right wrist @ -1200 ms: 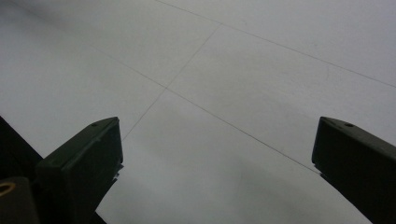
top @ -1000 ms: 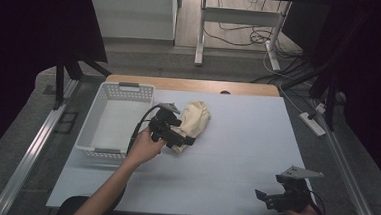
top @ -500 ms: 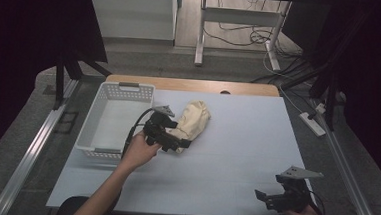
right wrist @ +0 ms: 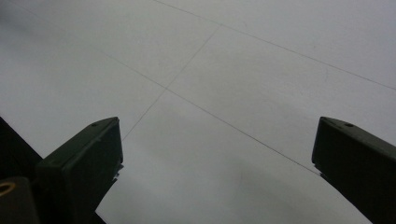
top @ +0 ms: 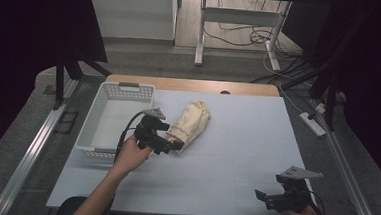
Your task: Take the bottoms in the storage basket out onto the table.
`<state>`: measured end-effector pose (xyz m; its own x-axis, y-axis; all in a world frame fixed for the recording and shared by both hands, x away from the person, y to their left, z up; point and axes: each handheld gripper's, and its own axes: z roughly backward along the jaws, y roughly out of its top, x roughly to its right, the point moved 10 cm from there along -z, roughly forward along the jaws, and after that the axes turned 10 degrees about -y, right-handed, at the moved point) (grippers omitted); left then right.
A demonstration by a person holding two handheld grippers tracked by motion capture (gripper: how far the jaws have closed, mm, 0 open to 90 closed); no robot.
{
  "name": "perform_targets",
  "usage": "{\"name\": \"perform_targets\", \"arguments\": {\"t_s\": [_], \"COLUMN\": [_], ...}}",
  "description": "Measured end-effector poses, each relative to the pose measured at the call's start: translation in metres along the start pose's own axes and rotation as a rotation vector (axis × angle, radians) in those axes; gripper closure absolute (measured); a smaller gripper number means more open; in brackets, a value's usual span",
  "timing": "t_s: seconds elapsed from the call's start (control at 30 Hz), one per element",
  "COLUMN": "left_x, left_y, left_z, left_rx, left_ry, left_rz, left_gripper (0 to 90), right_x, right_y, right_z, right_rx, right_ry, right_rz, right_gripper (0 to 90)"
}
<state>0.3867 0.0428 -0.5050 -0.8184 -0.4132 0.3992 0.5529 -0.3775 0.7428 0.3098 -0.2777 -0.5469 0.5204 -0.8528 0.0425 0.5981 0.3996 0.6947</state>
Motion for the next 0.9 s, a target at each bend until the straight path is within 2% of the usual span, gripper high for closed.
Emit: {"name": "perform_targets", "arguments": {"t_s": [0.4,0.9], "left_x": [0.009,0.011], "left_y": [-0.005,-0.021], "left_z": [0.009,0.028], "left_rx": [0.017,0.045], "left_ry": [-0.006,0.020], "left_rz": [-0.004,0.019], "left_gripper": [0.0,0.0], "right_x": [0.000,0.000], "right_y": [0.000,0.000], "right_z": [0.000,0.000], "right_rx": [0.003,0.003], "right_ry": [0.000,-0.001], "right_rz": [0.000,0.002], "right_gripper": [2.3,2.3]}}
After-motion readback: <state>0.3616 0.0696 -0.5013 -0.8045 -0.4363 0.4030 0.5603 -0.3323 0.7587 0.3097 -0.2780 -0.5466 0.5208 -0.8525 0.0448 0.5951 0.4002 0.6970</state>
